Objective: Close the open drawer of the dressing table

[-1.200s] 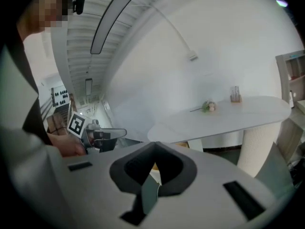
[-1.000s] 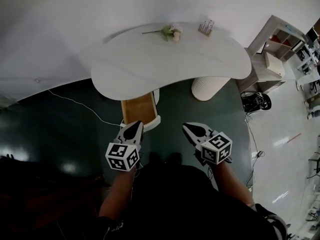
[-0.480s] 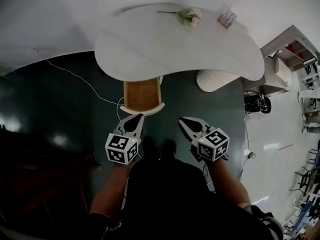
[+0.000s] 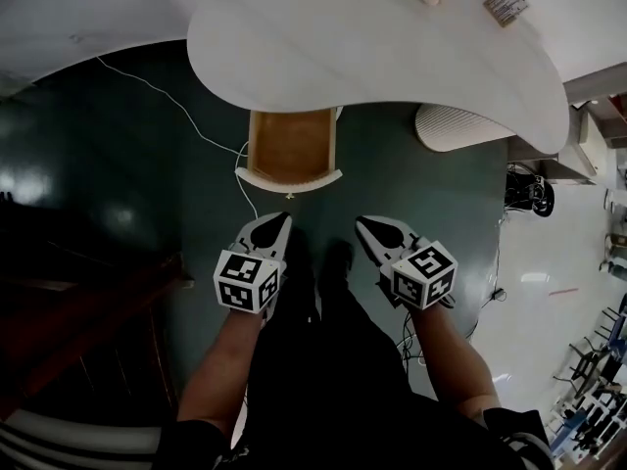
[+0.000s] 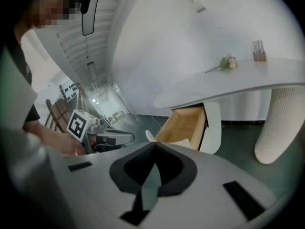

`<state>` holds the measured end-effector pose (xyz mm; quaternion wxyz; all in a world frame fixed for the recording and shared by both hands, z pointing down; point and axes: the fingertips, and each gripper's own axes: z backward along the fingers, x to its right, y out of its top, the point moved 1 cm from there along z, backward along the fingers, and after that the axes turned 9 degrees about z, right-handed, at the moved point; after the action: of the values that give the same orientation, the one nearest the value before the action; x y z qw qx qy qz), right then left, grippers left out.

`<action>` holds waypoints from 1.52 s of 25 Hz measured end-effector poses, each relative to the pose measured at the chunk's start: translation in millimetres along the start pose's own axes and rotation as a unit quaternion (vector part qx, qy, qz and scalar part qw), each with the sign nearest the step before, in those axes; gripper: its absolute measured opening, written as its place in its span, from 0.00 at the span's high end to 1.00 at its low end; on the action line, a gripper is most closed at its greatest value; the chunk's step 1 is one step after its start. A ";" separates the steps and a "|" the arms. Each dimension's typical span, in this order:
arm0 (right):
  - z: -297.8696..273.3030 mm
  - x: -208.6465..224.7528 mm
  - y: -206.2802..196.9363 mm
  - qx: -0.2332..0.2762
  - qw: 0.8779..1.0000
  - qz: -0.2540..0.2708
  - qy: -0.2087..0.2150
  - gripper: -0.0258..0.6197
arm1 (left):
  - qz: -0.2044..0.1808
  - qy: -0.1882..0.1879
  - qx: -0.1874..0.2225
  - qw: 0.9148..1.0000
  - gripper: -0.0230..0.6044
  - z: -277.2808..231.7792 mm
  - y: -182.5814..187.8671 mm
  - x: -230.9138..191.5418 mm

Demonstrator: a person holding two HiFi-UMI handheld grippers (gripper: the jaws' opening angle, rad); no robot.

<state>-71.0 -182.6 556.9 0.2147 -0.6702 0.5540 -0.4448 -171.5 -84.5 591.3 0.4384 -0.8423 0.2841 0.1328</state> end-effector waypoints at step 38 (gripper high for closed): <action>-129.4 24.3 -120.7 -0.063 0.998 0.000 0.027 0.95 | -0.011 0.033 0.012 0.999 0.95 -126.9 -93.1 -128.6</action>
<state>-112.6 -143.2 726.1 0.1566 -0.6701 0.5866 -0.4269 -222.6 -98.9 787.5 0.4406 -0.8439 0.2904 0.0968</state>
